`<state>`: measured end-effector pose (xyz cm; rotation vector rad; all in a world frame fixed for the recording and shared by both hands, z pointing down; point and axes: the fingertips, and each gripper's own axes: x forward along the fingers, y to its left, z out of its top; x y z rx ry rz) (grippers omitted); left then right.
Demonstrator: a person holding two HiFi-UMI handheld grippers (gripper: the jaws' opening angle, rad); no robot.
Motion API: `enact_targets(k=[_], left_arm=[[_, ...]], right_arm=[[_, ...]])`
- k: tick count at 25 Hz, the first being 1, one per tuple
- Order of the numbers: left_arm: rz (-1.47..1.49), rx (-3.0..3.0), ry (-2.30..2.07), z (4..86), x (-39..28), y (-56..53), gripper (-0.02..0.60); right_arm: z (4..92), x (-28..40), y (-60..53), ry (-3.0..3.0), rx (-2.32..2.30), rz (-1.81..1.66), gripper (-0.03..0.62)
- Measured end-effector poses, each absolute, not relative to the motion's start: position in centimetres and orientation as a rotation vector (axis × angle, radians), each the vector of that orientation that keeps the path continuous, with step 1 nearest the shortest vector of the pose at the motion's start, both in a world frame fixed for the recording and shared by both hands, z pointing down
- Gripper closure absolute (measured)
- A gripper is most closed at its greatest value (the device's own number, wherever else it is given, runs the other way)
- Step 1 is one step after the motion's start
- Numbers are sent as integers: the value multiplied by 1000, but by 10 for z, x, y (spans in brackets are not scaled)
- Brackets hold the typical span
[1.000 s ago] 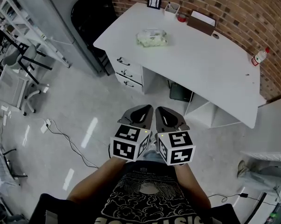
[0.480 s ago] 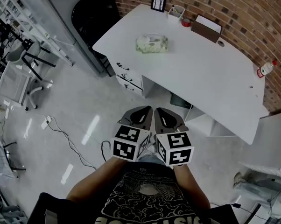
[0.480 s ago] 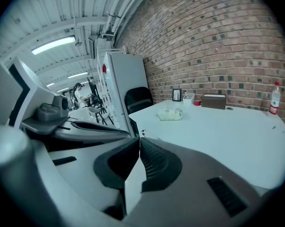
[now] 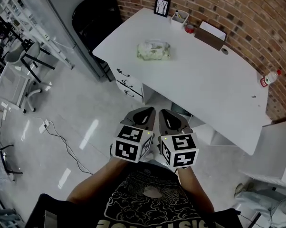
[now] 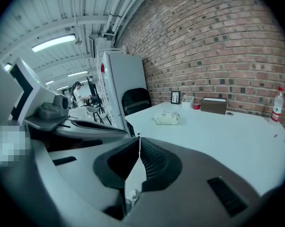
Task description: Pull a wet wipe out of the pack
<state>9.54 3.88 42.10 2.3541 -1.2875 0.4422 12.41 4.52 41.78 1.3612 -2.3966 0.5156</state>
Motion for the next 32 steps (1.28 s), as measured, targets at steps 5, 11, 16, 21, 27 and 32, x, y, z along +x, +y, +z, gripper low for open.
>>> enact_targets(k=[5, 11, 16, 21, 27, 32], left_arm=[[430, 2366, -1269, 421, 97, 8, 569], [438, 2368, -1235, 420, 88, -39, 569], [449, 2369, -1189, 423, 73, -78, 569], [465, 2392, -1127, 422, 58, -119, 569], [464, 2437, -1054, 419, 44, -165, 569], [459, 2461, -1006, 420, 33, -192, 569]], right_arm=[[418, 123, 17, -2387, 1365, 517, 574], [418, 113, -30, -2367, 1369, 545, 574], [421, 99, -69, -2330, 1392, 563, 574], [418, 84, -109, -2282, 1443, 581, 574], [417, 69, -155, -2229, 1514, 590, 574], [420, 61, -186, -2186, 1574, 594, 574]])
